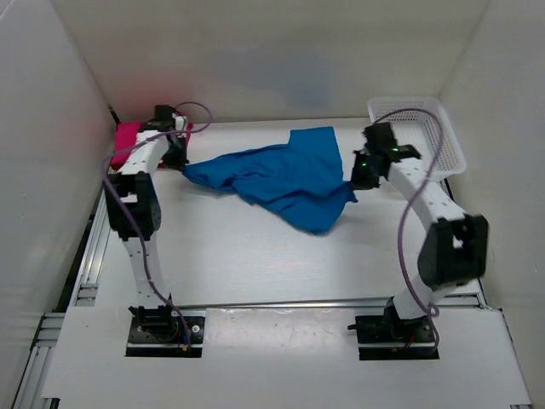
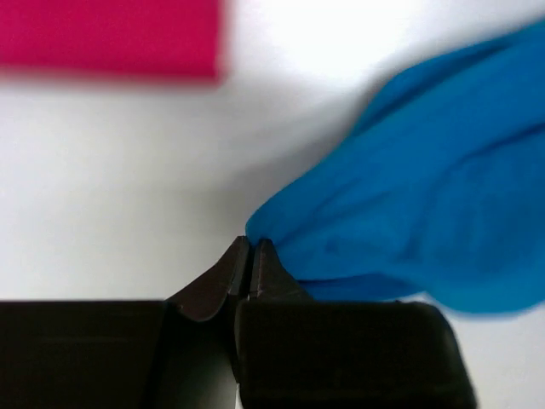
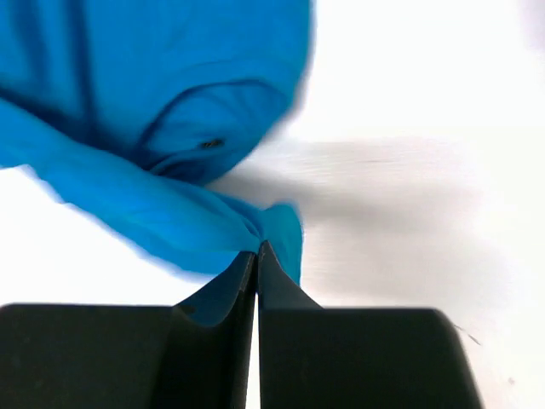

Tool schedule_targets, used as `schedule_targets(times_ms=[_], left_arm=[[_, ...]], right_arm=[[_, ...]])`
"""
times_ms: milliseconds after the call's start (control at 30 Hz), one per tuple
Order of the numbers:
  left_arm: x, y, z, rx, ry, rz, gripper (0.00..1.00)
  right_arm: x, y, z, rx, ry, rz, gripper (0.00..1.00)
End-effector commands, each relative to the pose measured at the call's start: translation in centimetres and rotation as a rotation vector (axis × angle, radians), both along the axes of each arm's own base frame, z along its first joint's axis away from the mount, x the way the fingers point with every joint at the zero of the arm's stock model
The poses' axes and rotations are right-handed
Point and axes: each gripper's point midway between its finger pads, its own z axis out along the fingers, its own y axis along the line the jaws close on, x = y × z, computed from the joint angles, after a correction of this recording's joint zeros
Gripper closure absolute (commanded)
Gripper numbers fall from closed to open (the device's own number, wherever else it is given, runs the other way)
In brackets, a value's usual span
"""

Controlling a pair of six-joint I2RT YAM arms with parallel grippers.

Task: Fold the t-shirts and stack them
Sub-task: Flatten out the tshirt

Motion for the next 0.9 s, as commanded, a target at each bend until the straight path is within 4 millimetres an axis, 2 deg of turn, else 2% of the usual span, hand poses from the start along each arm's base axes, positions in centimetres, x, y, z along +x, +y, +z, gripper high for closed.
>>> schedule_targets(times_ms=[0,33,67,100,133,167,200,233,267,300,333,367,400,433,467,533,600,633,733,767,833,867], left_arm=[[-5.0,3.3,9.9,0.096,-0.127,0.084,0.90],[-6.4,3.5,10.1,0.104,-0.117,0.088,0.90],[-8.1,3.7,10.2,0.116,-0.097,0.094,0.90],[-10.5,3.2,10.4,0.116,-0.083,0.083,0.90],[-12.0,3.2,10.1,0.117,-0.059,0.081,0.90],[-13.8,2.8,10.9,0.117,-0.064,0.071,0.90],[-16.4,2.6,8.8,0.109,0.015,0.061,0.90],[-18.5,2.1,7.8,0.098,0.071,0.043,0.90],[-20.1,2.1,6.8,0.099,0.101,0.041,0.90],[-21.7,1.7,6.6,0.100,0.100,0.029,0.90],[-24.7,1.6,3.9,0.113,0.190,0.014,0.90],[-25.5,2.3,3.1,0.150,0.198,0.028,0.90],[-27.6,2.7,1.5,0.180,0.234,0.025,0.90],[-28.3,3.3,0.9,0.212,0.236,0.036,0.90],[-28.0,4.7,0.7,0.284,0.202,0.067,0.90],[-29.1,5.7,-0.2,0.341,0.187,0.090,0.90],[-28.8,6.5,0.1,0.365,0.153,0.118,0.90],[-28.6,6.6,0.3,0.363,0.137,0.130,0.90],[-26.1,6.6,2.7,0.352,0.030,0.150,0.90],[-23.9,6.5,5.5,0.343,-0.057,0.165,0.90],[-21.2,6.3,9.5,0.322,-0.160,0.178,0.90],[-18.3,5.6,14.7,0.294,-0.291,0.179,0.90]], right_arm=[[-3.3,-2.8,2.8,0.025,-0.017,-0.105,0.99],[-4.4,-3.8,3.7,0.017,-0.046,-0.137,0.99],[-5.2,-4.3,3.5,0.002,-0.050,-0.147,0.99],[-6.7,-5.0,2.3,-0.025,-0.029,-0.159,0.99],[-7.6,-5.5,3.4,-0.037,-0.085,-0.175,0.99],[-8.5,-5.2,3.6,-0.028,-0.098,-0.171,0.99],[-9.9,-5.2,2.6,-0.038,-0.087,-0.168,0.99],[-11.3,-4.1,3.4,-0.012,-0.130,-0.128,0.99],[-12.4,-3.3,3.1,0.016,-0.124,-0.137,0.99],[-13.9,-2.4,2.2,0.044,-0.092,-0.119,0.99],[-16.5,-1.3,0.0,0.057,-0.043,-0.074,0.99],[-18.0,-0.5,-1.3,0.085,0.007,-0.092,0.98],[-20.7,0.1,-4.0,0.063,0.081,-0.045,0.96],[-21.9,-0.2,-5.0,0.032,0.110,-0.063,0.96],[-23.5,-0.5,-6.1,0.013,0.176,-0.114,0.96],[-26.1,-0.8,-7.9,-0.026,0.252,-0.109,0.96],[-27.7,-0.8,-8.5,-0.036,0.294,-0.133,1.00],[-27.7,-0.7,-8.4,-0.033,0.281,-0.142,1.00],[-27.4,-1.3,-8.2,-0.027,0.240,-0.212,1.00],[-26.1,-1.2,-7.0,-0.018,0.168,-0.227,1.00],[-23.5,-1.5,-4.2,-0.002,0.049,-0.231,1.00],[-21.2,-0.9,-0.2,0.048,-0.057,-0.234,1.00]])
